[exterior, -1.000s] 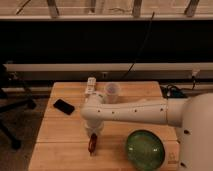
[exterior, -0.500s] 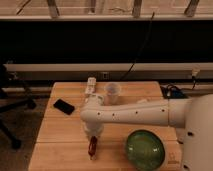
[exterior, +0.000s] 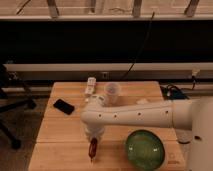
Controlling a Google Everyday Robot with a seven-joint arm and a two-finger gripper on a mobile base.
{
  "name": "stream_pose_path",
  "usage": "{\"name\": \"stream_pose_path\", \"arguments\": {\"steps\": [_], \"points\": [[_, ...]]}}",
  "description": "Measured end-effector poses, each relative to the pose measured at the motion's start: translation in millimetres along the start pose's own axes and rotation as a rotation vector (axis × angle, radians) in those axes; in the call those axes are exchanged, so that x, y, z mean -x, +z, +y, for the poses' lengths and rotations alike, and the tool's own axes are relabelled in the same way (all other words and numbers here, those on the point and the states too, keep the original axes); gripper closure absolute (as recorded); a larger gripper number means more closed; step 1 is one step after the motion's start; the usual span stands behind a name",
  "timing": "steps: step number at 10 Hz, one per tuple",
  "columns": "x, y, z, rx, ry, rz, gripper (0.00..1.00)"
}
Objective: Drag the pepper across the table
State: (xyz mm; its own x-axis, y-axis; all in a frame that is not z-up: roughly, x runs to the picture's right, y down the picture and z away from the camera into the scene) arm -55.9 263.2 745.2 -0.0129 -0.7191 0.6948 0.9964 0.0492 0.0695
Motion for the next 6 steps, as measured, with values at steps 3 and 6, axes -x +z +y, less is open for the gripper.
{"name": "stream_pose_path", "arguments": {"steps": [3, 6], "points": [[-6.1, 0.1, 4.2, -0.004, 0.001, -0.002, 0.57], [-8.4, -1.8, 6.4, -0.008, 0.000, -0.001, 0.85]]}}
